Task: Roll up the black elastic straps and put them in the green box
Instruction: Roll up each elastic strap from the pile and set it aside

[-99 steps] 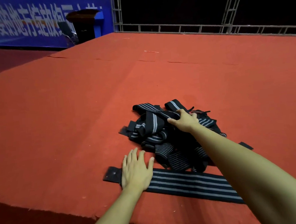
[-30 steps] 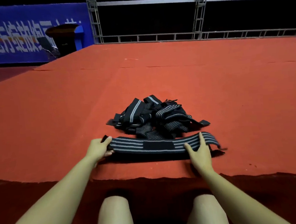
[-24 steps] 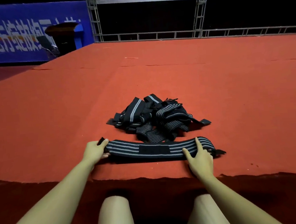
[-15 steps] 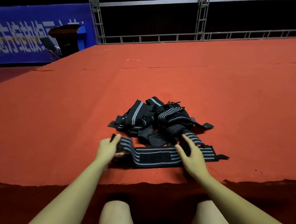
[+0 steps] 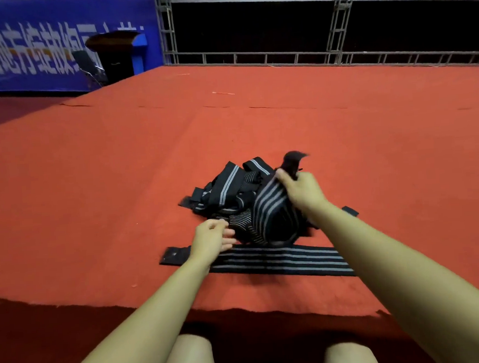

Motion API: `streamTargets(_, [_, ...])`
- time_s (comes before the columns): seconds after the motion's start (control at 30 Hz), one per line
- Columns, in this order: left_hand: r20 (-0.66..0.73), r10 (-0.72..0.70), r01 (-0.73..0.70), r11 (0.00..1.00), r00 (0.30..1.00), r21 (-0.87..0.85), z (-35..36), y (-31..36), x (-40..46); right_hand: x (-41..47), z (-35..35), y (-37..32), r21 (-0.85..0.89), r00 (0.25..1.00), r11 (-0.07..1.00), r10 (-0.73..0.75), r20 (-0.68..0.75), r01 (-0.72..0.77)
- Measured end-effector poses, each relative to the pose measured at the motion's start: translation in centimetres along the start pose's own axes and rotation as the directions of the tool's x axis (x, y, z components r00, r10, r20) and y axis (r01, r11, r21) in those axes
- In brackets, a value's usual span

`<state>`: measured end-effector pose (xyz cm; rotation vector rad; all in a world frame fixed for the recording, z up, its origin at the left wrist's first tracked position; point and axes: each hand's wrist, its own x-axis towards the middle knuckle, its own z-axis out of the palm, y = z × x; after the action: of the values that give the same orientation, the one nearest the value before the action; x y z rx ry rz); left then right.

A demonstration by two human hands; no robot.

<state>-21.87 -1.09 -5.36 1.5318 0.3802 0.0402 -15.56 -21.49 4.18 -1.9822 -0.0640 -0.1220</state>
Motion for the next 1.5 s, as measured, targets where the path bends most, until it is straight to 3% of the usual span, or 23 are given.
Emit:
streamTargets(0.03, [-0.017,-0.040,0.040,0.999,0.999,0.016,-0.1,-1.0,0.6,1.7,-0.4,-1.2,0.239,0.996,0.970,0.069,-0.058,-0.053])
streamTargets(0.07, [-0.022,-0.071,0.071,0.997,0.997,0.021,-0.3,-2.0,1.1,3.1,-0.6,-2.4,0.486,0.989,0.870,0.134,-0.066,-0.085])
streamTargets(0.1, [-0.019,-0.088,0.088,0.996,0.996,0.013,-0.2,-2.8,1.6,4.2,-0.8,-3.1,0.651,0.982,0.751,0.184,-0.044,-0.112])
streamTargets(0.13, [-0.008,-0.094,0.095,0.995,0.995,0.009,0.0,-3.3,1.9,5.0,-0.8,-3.4,0.701,0.976,0.695,0.219,0.000,-0.156])
streamTargets(0.23, [0.031,-0.100,0.098,0.994,0.995,0.052,1.3,-4.0,2.9,4.7,0.9,-1.5,0.330,0.950,0.893,0.267,0.160,-0.306])
streamTargets(0.3, [0.041,-0.115,0.111,0.990,0.993,0.082,2.4,-4.2,3.4,3.4,2.4,0.8,0.128,0.923,0.942,0.267,0.276,-0.311])
streamTargets(0.37, [0.059,-0.097,0.090,0.990,0.994,0.108,3.6,-4.2,3.8,2.3,3.2,3.1,-0.008,0.897,0.951,0.294,0.329,-0.309])
streamTargets(0.47, [0.060,-0.049,0.033,0.970,0.997,0.239,4.9,-4.4,4.0,2.1,3.1,7.1,-0.239,0.915,0.949,0.272,0.297,-0.205])
streamTargets(0.6, [0.004,-0.012,0.010,0.959,1.000,0.284,5.1,-4.5,4.6,2.4,1.7,9.9,-0.539,0.936,0.840,0.232,0.267,-0.054])
streamTargets(0.7, [-0.089,0.082,-0.048,0.943,0.993,0.329,4.7,-2.8,4.3,2.3,1.3,9.5,-0.457,0.957,0.886,0.194,0.215,-0.077])
streamTargets(0.8, [-0.158,0.288,-0.188,0.868,0.945,0.459,4.2,-1.1,5.1,1.3,1.3,6.9,-0.164,0.909,0.974,0.209,0.361,-0.159])
streamTargets(0.87, [-0.180,0.405,-0.280,0.832,0.896,0.479,3.8,-0.3,6.6,0.9,1.6,4.7,0.004,0.882,0.992,0.107,0.459,-0.123])
streamTargets(0.93, [-0.199,0.446,-0.295,0.806,0.873,0.512,3.5,0.1,8.5,1.9,2.5,3.3,0.127,0.904,0.990,0.002,0.427,-0.062])
streamTargets(0.97, [-0.218,0.438,-0.272,0.804,0.872,0.528,3.3,0.0,9.5,2.9,3.0,3.0,0.098,0.927,0.995,-0.044,0.371,0.008])
streamTargets(1.03, [-0.283,0.385,-0.186,0.821,0.878,0.540,2.9,-0.2,11.0,5.5,4.2,3.3,-0.158,0.944,0.973,-0.115,0.311,0.171])
streamTargets(1.1, [-0.326,0.329,-0.104,0.826,0.886,0.554,2.5,-0.8,12.1,7.7,5.2,4.5,-0.363,0.928,0.903,-0.091,0.361,0.230])
streamTargets(1.23, [-0.263,0.266,-0.041,0.772,0.927,0.634,1.2,-2.0,14.0,10.6,6.8,7.8,-0.483,0.862,0.811,-0.051,0.504,0.330])
streamTargets(1.33, [-0.306,0.251,-0.093,0.889,0.918,0.449,0.0,-1.9,14.8,12.0,7.9,9.7,-0.557,0.852,0.775,0.045,0.521,0.299])
streamTargets(1.43, [-0.487,0.279,-0.157,0.948,0.827,0.276,-1.1,-0.6,14.4,12.5,8.8,10.1,-0.599,0.864,0.760,0.103,0.493,0.252])
streamTargets(1.5, [-0.563,0.262,-0.191,0.964,0.784,0.182,-2.0,0.2,14.3,12.4,9.0,10.0,-0.550,0.892,0.815,0.096,0.442,0.185])
